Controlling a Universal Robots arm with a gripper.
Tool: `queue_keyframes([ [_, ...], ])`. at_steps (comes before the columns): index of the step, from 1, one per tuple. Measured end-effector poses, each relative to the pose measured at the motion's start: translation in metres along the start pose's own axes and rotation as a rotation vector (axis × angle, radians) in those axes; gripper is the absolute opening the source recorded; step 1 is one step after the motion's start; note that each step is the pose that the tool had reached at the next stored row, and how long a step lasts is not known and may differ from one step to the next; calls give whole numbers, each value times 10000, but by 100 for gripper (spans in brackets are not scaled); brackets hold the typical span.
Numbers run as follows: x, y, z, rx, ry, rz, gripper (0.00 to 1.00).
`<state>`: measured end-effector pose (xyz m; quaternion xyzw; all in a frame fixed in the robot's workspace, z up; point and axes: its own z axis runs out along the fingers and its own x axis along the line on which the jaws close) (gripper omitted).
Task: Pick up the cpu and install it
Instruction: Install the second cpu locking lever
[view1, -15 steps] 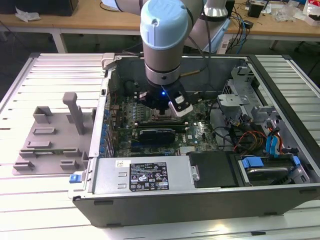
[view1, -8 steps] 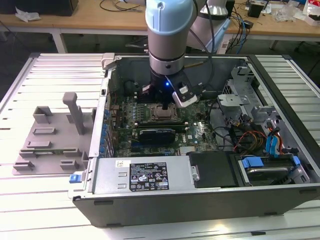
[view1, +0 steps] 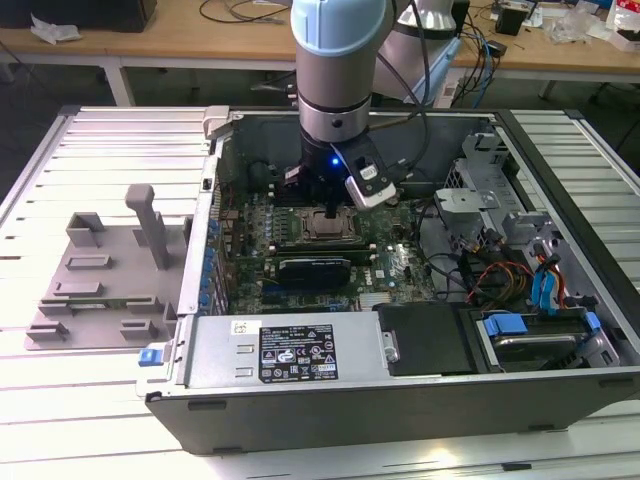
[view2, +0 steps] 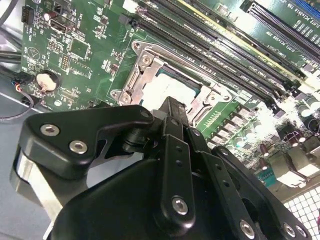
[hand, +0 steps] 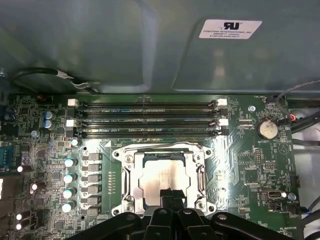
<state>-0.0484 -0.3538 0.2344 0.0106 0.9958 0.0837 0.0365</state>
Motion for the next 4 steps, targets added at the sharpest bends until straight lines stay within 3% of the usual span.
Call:
queue_keyframes([
  [4,0,2,0,0,0,0,11],
])
